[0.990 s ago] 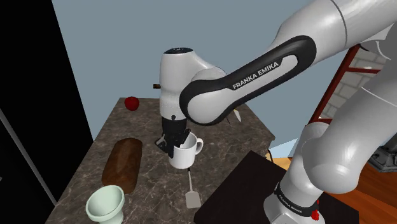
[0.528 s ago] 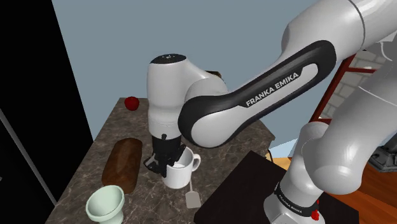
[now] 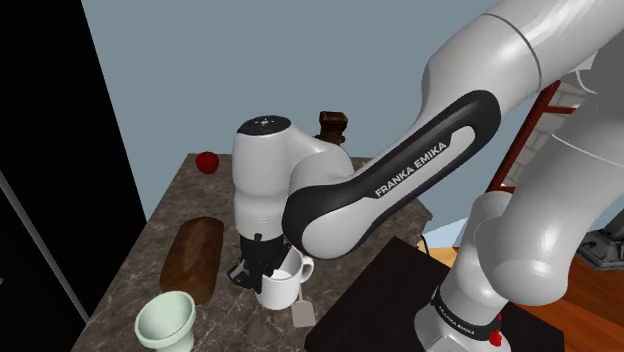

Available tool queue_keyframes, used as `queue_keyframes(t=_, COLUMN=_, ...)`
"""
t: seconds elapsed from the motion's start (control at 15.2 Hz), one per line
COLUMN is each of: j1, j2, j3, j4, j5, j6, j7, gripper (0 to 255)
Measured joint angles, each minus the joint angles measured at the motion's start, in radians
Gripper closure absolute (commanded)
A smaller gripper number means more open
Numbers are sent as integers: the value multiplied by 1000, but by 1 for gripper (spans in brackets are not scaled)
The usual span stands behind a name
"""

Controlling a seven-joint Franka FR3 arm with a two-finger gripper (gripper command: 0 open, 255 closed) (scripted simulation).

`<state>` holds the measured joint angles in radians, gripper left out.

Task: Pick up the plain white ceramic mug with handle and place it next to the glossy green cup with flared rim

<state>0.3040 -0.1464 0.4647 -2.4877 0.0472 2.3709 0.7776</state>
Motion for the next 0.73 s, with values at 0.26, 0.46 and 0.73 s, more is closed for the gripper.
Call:
queue_keyframes(t=0.26, j1=-5, j2=47, j3=8, j4=-16, j5=-28, j6=59, j7=25, gripper=255)
queue_keyframes(t=0.46, j1=-9, j2=84, j3=11, j4=-25, j5=-54, j6=101, j7=44, gripper=255)
queue_keyframes(t=0.73, j1=-14, j2=138, j3=13, j4=-36, j5=-98, j6=160, j7=77, gripper=255)
